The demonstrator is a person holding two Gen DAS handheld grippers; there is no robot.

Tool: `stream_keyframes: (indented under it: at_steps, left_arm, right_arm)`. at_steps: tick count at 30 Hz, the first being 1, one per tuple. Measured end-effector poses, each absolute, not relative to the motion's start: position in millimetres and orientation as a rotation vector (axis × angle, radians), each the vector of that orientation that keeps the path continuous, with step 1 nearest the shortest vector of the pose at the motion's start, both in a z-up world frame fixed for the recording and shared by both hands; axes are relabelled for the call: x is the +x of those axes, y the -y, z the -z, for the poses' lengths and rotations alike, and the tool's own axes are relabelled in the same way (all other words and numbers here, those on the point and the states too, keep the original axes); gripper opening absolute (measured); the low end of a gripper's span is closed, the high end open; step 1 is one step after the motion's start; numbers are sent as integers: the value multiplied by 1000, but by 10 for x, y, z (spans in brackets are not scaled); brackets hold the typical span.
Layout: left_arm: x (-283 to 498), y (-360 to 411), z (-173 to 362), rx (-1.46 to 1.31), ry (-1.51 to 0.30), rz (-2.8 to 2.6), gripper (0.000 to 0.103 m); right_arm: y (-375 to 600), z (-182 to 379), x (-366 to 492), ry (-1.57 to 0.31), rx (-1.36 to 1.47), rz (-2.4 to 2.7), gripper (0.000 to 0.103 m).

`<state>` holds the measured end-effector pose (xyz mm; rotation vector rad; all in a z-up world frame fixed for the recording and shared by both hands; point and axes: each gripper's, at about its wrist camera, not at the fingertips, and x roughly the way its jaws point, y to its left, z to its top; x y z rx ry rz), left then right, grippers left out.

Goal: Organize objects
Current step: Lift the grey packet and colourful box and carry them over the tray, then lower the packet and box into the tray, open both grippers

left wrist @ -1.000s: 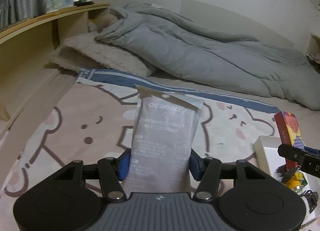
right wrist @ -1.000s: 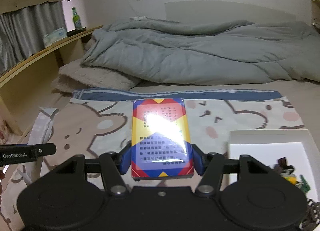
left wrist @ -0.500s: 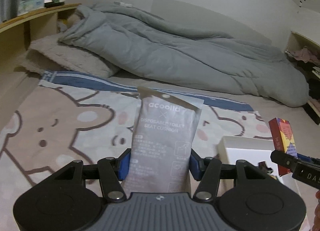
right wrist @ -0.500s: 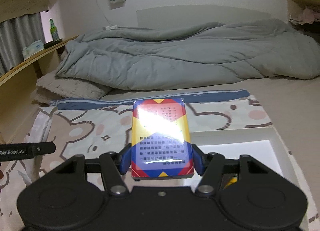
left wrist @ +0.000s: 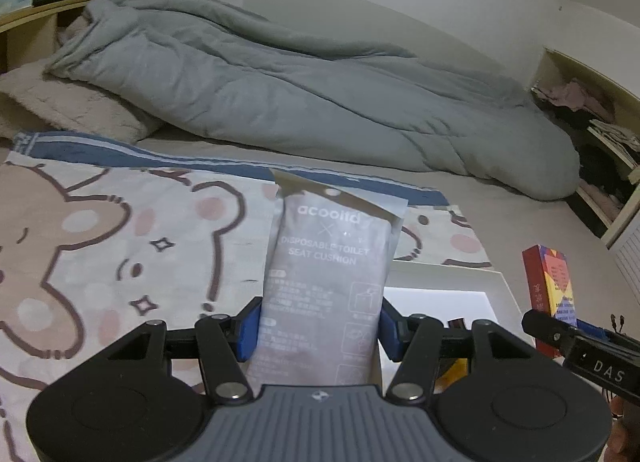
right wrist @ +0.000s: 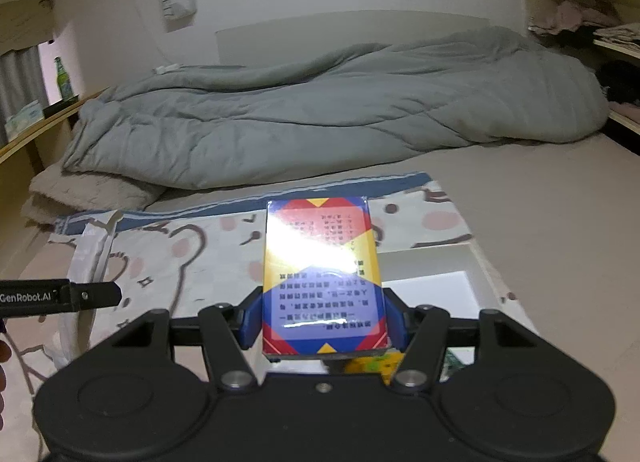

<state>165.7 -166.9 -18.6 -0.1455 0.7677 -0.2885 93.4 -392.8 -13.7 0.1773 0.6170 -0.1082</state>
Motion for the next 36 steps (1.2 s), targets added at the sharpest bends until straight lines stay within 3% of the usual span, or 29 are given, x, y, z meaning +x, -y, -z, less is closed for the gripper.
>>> stream_keyframes:
  at_steps: [15, 26, 36]
  left_arm:
    - [1830, 2348, 397, -130, -668, 350, 58]
    - [2254, 2745, 848, -180, -687, 384, 58]
    - [2373, 3004, 1225, -108, -568, 376, 58]
  right_arm:
    - [4631, 400, 1004, -572, 230, 203, 60]
    - [4755, 730, 1279, -655, 195, 225, 60]
    - [4990, 970, 1513, -665, 251, 274, 60]
